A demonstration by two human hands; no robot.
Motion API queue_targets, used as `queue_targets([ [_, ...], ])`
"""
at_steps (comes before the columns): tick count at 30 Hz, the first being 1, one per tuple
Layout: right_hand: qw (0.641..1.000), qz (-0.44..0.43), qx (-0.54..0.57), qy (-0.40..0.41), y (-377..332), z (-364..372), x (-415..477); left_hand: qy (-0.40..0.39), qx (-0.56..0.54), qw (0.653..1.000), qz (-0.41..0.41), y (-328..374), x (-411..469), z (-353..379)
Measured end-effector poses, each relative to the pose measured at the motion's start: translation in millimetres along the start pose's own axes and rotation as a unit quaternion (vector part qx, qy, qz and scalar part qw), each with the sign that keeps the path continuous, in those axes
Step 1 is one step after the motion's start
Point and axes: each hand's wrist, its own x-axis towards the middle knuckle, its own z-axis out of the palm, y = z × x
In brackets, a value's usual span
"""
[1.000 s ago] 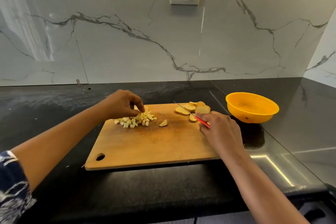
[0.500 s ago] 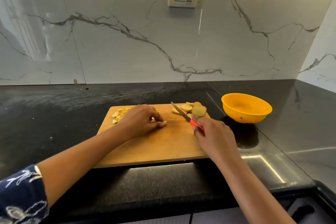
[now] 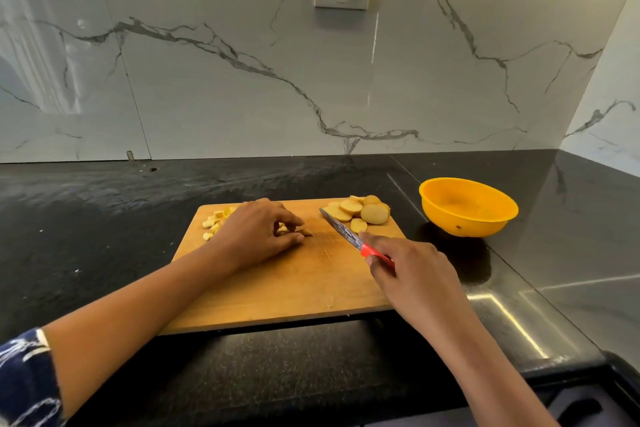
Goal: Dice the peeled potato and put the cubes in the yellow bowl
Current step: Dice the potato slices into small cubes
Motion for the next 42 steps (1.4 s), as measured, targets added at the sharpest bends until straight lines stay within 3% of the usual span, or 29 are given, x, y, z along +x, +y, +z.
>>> queue_targets([
  [7,0.999,-0.026,-0.006,-0.035,-11.4,-0.7,3.6,0.045,-0.083,0.994,-0.049,4.3,-0.5,4.7],
  [25,0.999,-0.035,-0.011,-0.032,-32.9,17.3,0.1,0.078,0.099,0.991,-0.042,16.5,-6.5,7.1],
  [31,0.994,-0.051,-0.053,-0.079,-40.0,18.2,11.6,0.003,0.014,1.0,-0.02,5.9,-5.2,0.0],
  [36,0.989,-0.052,-0.083,-0.115,-51.3,17.0,9.6,-0.07,0.077,0.995,-0.007,1.6,-11.9,-4.2],
  [42,0.994,-0.069,-0.065,-0.053,-36.0,-1.2,-18.8,-0.087,0.067,0.994,-0.01,3.1,-21.2,-1.2],
])
